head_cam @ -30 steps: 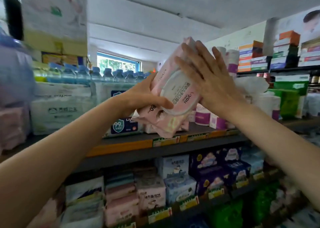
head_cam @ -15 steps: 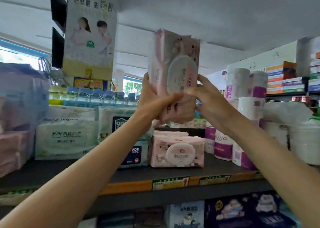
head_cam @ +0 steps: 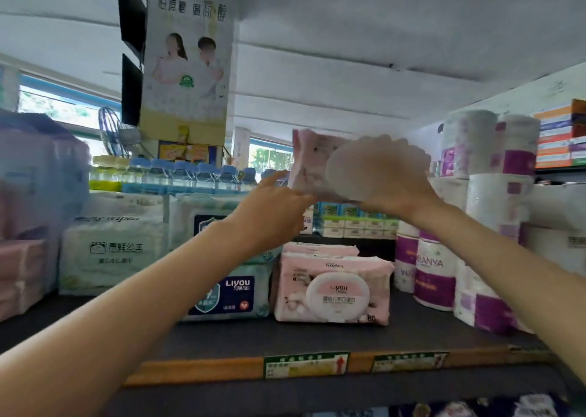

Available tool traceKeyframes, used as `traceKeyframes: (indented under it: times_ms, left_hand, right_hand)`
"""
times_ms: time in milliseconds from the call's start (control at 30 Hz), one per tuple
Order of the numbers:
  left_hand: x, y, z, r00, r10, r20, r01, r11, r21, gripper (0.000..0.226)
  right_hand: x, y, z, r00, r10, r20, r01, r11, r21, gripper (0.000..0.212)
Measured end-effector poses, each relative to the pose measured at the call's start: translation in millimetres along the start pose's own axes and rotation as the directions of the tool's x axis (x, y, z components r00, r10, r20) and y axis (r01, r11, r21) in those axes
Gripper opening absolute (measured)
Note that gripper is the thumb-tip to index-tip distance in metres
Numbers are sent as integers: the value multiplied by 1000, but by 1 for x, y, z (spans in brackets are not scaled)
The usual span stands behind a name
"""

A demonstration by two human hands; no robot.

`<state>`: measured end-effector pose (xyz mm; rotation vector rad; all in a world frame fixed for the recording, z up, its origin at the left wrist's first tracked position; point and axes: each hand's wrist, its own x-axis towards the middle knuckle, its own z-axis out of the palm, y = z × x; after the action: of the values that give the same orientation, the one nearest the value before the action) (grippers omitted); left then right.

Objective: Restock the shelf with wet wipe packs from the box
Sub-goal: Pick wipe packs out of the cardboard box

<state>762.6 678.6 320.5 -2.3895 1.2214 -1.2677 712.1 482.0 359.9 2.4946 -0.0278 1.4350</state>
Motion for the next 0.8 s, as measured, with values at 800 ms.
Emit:
traceKeyframes:
  times_ms: [800]
  left_hand:
    - [-2, 12, 51, 971, -105, 216, 71, 985, 160, 32]
  right_hand:
    - [12, 9, 104, 803, -113, 585, 91, 994, 68, 88]
